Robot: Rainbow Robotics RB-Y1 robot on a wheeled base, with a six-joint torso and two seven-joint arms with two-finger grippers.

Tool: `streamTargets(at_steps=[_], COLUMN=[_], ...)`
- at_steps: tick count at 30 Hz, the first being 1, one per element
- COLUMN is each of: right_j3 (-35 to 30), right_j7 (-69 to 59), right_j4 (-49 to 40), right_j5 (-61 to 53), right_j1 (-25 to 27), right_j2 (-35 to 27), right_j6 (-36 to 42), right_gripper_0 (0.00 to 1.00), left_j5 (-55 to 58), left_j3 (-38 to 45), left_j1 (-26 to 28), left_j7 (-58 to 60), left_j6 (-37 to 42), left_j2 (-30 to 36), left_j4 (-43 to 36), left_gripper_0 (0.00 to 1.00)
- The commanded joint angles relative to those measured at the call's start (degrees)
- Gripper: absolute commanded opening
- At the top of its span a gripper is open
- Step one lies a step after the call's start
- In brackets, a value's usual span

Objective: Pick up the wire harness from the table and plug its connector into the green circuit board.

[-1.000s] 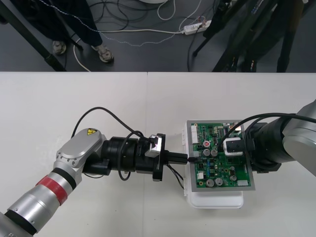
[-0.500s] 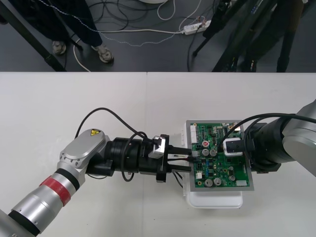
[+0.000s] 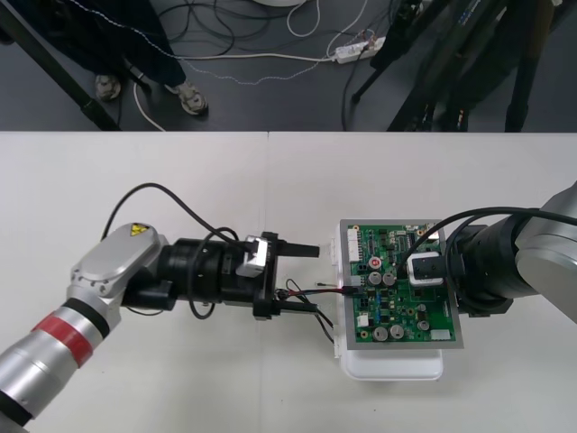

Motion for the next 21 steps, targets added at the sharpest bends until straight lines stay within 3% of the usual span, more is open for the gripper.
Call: streamTargets(at_steps=[1,12,21], right_j3=[0.48,-3.56,-11.65], right_j7=[-1.68,0.51,3.59], right_j4=[-0.75,-0.84,-0.75], right_j5=[-0.03,-7.50,-22.01], right_j1=[0.45,0.45,0.45], right_j2=[-0.49,-7.25,-12.97], right_j6=[-0.23,-0.23,-0.23], right_gripper_0=[1.00,1.00,1.00], left_j5=[2.46,1.41,0.79], left_j3=[1.52,10.92,16.72], left_j1=[1.46,0.76,0.67], left_j7=[-2.78,-0.40,14.01], left_j6=[1.30,1.21,4.90], left_j2=[8.03,19.98,32.73], left_j4=[-4.06,-6.08,-19.61], left_gripper_0=[0.79,0.80,0.80])
